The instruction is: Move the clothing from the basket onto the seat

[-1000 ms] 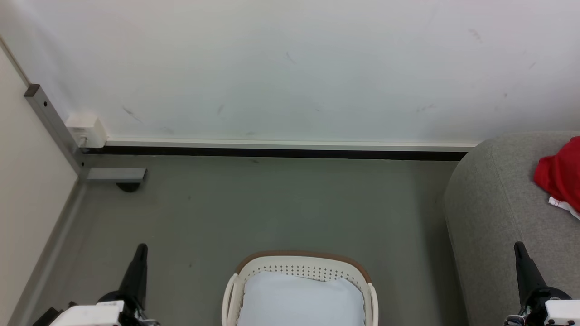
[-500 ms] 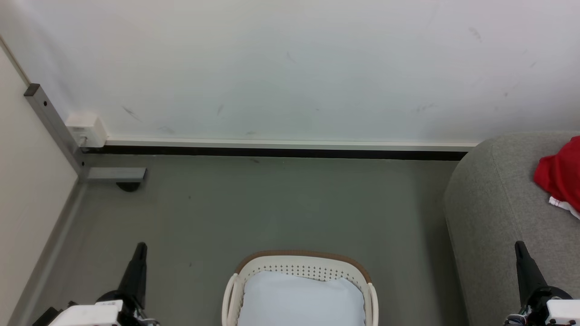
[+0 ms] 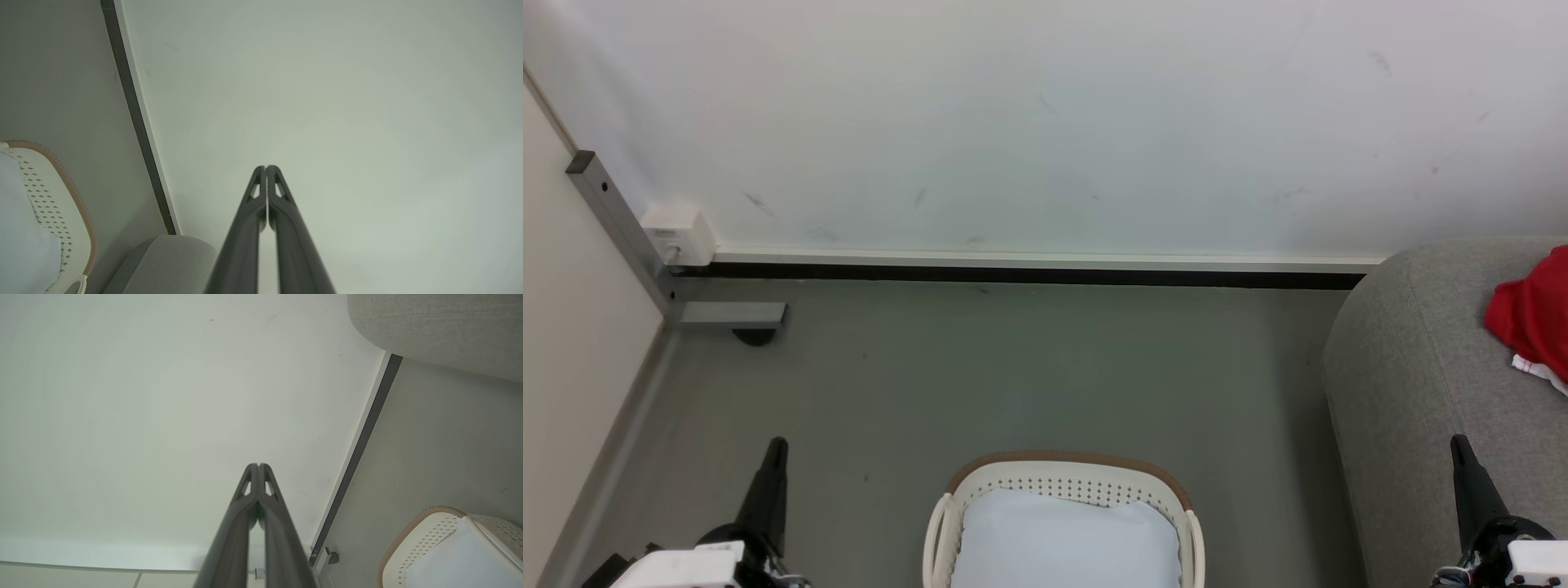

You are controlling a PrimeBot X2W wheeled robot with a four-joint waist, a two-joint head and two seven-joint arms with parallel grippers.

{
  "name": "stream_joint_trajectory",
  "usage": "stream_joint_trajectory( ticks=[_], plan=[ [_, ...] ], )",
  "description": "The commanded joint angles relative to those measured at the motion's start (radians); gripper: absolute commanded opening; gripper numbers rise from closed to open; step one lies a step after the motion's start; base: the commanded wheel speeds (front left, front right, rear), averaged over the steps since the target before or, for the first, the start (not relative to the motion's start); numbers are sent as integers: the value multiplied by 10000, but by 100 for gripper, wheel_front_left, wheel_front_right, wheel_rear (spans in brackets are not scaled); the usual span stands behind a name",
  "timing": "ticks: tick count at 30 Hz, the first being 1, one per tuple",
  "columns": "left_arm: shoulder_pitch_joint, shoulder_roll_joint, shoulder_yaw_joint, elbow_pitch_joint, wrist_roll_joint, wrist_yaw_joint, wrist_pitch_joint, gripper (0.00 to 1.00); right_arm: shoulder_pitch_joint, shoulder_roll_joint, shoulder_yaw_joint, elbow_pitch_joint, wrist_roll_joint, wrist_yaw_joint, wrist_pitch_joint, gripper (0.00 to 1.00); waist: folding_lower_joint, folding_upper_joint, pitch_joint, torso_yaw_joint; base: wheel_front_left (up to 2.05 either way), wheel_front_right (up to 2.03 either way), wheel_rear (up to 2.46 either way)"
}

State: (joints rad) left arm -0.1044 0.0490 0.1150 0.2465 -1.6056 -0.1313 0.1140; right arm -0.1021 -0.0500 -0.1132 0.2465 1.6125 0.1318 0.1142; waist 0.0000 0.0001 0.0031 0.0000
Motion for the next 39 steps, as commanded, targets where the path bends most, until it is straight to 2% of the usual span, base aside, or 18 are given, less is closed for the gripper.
stream_joint_trajectory(
  ticks=[1, 39],
  plan=[
    [-86, 20, 19, -36, -131, -10, 41, 0, -126, 0, -40, -53, 7, -21, 36, 0, 0, -1, 0, 0, 0, 0, 0],
    [-85, 20, 16, -36, -133, -8, 39, 0, -126, -1, -39, -52, 9, -21, 34, 0, 0, -1, 0, 0, 0, 0, 0]
  ],
)
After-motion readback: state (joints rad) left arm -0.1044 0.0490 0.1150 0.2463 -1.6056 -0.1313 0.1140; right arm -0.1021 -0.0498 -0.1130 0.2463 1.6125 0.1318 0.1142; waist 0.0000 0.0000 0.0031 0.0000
